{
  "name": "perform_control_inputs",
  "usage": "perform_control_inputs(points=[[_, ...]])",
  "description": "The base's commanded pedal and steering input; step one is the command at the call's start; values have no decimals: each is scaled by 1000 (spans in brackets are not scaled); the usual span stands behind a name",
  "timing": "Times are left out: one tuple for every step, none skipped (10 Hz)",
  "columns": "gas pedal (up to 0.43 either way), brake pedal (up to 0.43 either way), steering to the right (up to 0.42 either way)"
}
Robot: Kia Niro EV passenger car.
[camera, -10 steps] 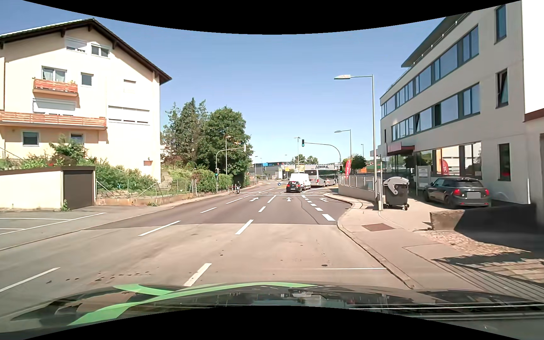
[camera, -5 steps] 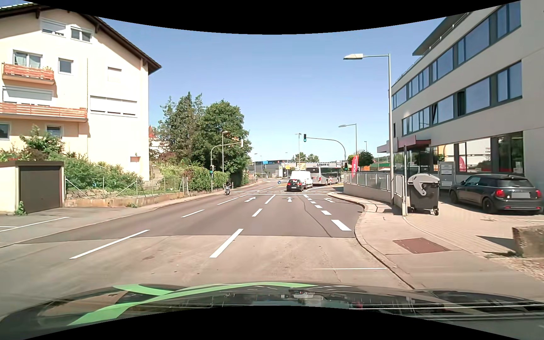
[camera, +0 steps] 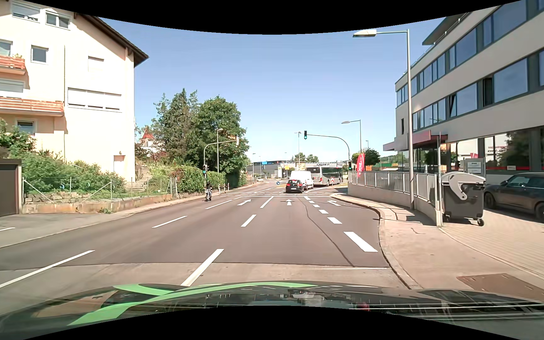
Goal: Follow the waypoints while adhering to traffic rules and regulations
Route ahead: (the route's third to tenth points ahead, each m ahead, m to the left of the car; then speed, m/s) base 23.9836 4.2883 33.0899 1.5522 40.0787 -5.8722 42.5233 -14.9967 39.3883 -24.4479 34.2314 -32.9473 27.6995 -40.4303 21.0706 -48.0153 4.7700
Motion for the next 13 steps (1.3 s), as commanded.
perform_control_inputs(points=[[0, 0, 18], [0, 0, 28], [0, 0, 38], [0, 0, 46], [0, 0, 60], [0, 0, 70], [0, 0, 79], [0, 0, 87], [0, 0, 92], [0, 0, 99], [0, 6, 105], [0, 6, 110], [0, 0, 112]])
